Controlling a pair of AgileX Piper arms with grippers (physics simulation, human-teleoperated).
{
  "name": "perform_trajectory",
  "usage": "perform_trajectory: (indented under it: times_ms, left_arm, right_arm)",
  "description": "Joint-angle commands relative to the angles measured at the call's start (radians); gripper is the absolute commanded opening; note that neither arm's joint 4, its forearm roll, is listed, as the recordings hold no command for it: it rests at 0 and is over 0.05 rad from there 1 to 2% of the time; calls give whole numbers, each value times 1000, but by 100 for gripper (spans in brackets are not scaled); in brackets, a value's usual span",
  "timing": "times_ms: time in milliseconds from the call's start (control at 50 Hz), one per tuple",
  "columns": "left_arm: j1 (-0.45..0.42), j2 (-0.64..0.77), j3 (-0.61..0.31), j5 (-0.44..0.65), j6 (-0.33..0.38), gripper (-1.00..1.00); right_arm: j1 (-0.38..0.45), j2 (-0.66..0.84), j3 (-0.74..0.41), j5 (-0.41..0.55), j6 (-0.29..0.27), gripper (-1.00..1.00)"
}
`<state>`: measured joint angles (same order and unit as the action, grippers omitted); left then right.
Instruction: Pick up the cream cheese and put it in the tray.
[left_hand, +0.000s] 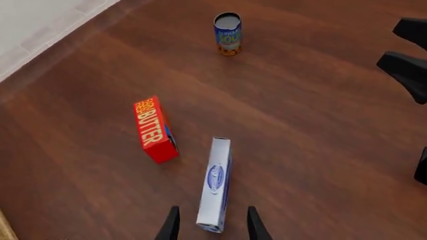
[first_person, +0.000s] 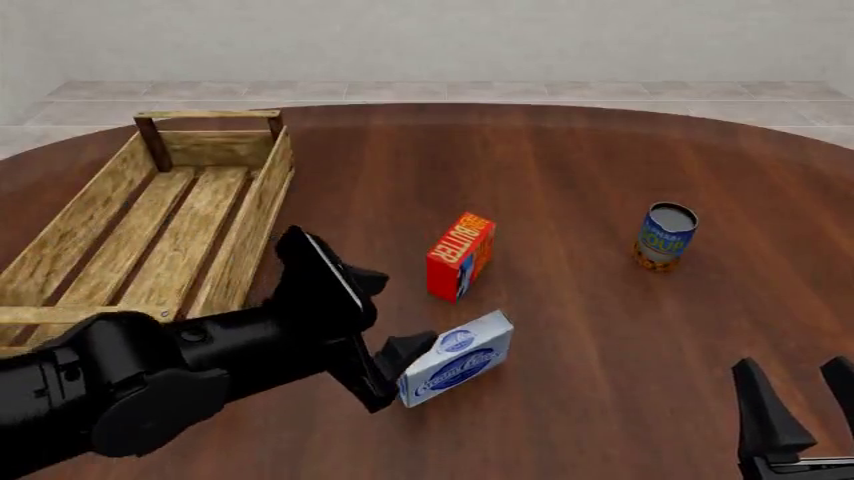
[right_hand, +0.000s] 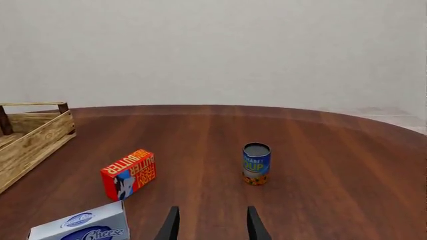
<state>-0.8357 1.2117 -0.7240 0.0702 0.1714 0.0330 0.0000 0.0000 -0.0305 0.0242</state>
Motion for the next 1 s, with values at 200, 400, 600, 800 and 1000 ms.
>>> perform_trajectory:
  times_ms: [200,400,600,800,1000]
  left_arm:
    - [30,94,-101,106,64,100]
    - [22,142,-116,133,97,100]
    - [11,204,-127,123,75,100]
    - [13,261,-139,119,73,100]
    - [16,319,-157,108,80,100]
  right_arm:
    - [5,0,0,2,-12,100]
    - [15,0,0,1,-11,100]
    - [18,0,0,7,-16,100]
    - [23,0,0,11,-15,100]
    - [23,0,0,13,-18,100]
